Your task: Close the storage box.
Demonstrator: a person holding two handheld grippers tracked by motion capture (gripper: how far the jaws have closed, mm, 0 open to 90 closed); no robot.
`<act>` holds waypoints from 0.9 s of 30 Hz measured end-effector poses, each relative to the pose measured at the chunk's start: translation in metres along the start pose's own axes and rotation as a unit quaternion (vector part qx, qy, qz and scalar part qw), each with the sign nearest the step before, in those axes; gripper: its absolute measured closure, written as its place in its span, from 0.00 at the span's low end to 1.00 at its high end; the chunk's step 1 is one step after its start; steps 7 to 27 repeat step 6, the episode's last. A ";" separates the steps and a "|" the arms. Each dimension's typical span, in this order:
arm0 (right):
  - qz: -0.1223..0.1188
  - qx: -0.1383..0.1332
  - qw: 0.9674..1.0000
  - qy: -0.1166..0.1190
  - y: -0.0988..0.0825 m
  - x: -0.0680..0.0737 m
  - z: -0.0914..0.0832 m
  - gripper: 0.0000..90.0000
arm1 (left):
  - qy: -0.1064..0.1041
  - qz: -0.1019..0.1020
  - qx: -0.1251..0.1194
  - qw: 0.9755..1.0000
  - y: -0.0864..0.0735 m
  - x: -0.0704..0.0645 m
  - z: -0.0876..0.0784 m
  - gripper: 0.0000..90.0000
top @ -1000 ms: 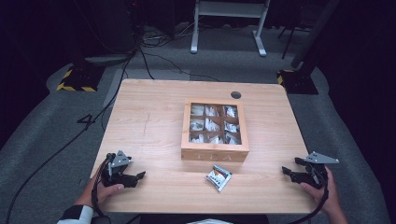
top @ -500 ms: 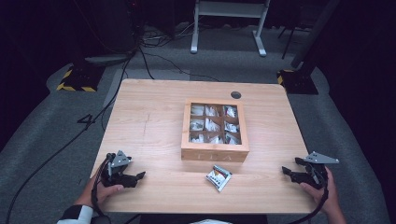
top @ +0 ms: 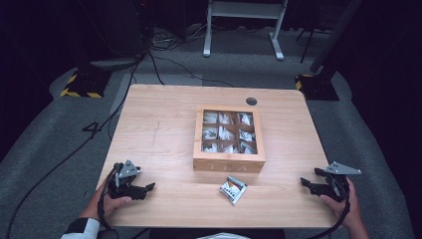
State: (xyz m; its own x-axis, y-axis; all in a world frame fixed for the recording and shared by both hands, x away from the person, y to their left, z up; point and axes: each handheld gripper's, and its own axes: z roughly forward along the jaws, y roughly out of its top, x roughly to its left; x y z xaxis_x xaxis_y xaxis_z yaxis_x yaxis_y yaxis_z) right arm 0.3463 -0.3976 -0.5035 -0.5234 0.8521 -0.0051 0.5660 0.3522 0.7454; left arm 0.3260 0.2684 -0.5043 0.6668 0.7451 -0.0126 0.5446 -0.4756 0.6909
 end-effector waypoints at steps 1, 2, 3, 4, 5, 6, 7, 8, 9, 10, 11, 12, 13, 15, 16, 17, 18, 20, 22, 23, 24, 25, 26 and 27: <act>0.000 0.000 1.000 0.000 0.000 0.000 0.000 0.26 | -0.002 0.002 0.001 1.000 0.000 0.000 0.000 0.18; 0.000 0.000 1.000 0.000 0.000 0.000 0.000 0.26 | -0.003 -0.001 0.001 1.000 0.000 0.000 0.000 0.18; 0.000 0.000 1.000 0.000 0.000 0.000 0.000 0.26 | -0.002 -0.002 0.000 1.000 0.001 0.000 0.001 0.18; 0.000 0.000 1.000 0.000 0.000 0.000 0.000 0.26 | -0.001 0.002 0.001 1.000 0.001 0.001 0.001 0.18; 0.000 0.000 1.000 0.000 0.000 0.000 0.000 0.26 | -0.001 0.001 0.001 1.000 0.001 0.001 0.001 0.18; 0.000 0.000 1.000 -0.001 0.000 0.000 0.000 0.26 | 0.000 0.003 0.001 1.000 0.001 0.001 0.001 0.18; 0.000 0.000 1.000 -0.001 0.000 0.000 0.000 0.26 | 0.000 0.003 0.001 1.000 0.001 0.001 0.001 0.18; 0.000 0.000 1.000 -0.001 0.000 0.000 0.000 0.26 | 0.000 0.003 0.001 1.000 0.001 0.001 0.001 0.18; 0.000 0.000 1.000 -0.001 0.000 0.000 0.000 0.26 | 0.000 0.003 0.001 1.000 0.001 0.001 0.001 0.18; 0.000 0.000 1.000 -0.001 0.000 0.000 0.000 0.26 | 0.000 0.003 0.001 1.000 0.001 0.001 0.001 0.18; 0.000 0.000 1.000 -0.001 0.000 0.000 0.000 0.26 | 0.000 0.003 0.001 1.000 0.001 0.001 0.001 0.18; 0.000 0.000 1.000 -0.001 0.000 0.000 0.000 0.26 | 0.000 0.003 0.001 1.000 0.001 0.001 0.001 0.18; 0.000 0.000 1.000 -0.001 0.000 0.000 0.000 0.26 | 0.000 0.003 0.001 1.000 0.001 0.001 0.001 0.18; 0.000 0.000 1.000 -0.001 0.000 0.000 0.000 0.26 | 0.000 0.003 0.001 1.000 0.001 0.001 0.001 0.18; 0.000 0.000 1.000 -0.001 0.000 0.000 0.000 0.26 | 0.000 0.003 0.001 1.000 0.001 0.001 0.001 0.18; 0.000 0.000 1.000 -0.001 0.000 0.000 0.000 0.26 | 0.000 0.003 0.001 1.000 0.001 0.001 0.001 0.18; 0.000 0.000 1.000 -0.001 0.000 0.000 0.000 0.26 | 0.000 0.003 0.001 1.000 0.001 0.001 0.001 0.18; 0.000 0.000 1.000 -0.001 0.000 0.000 0.000 0.26 | 0.000 0.003 0.001 1.000 0.001 0.001 0.001 0.18; 0.000 0.000 1.000 -0.001 0.000 0.000 0.000 0.26 | 0.000 0.003 0.001 1.000 0.001 0.001 0.001 0.18; 0.000 0.000 1.000 -0.001 0.000 0.000 0.000 0.26 | 0.000 0.003 0.001 1.000 0.001 0.001 0.001 0.18; 0.000 0.000 1.000 -0.001 0.000 0.000 0.000 0.26 | 0.000 0.003 0.001 1.000 0.001 0.001 0.001 0.18; 0.000 0.000 1.000 -0.001 0.000 0.000 0.000 0.26 | 0.000 0.003 0.001 1.000 0.001 0.001 0.001 0.18; 0.000 0.000 1.000 -0.001 0.000 0.000 0.000 0.26 | 0.000 0.003 0.001 1.000 0.001 0.001 0.001 0.18; 0.000 0.000 1.000 -0.001 0.000 0.000 0.000 0.26 | 0.000 0.003 0.001 1.000 0.001 0.001 0.001 0.18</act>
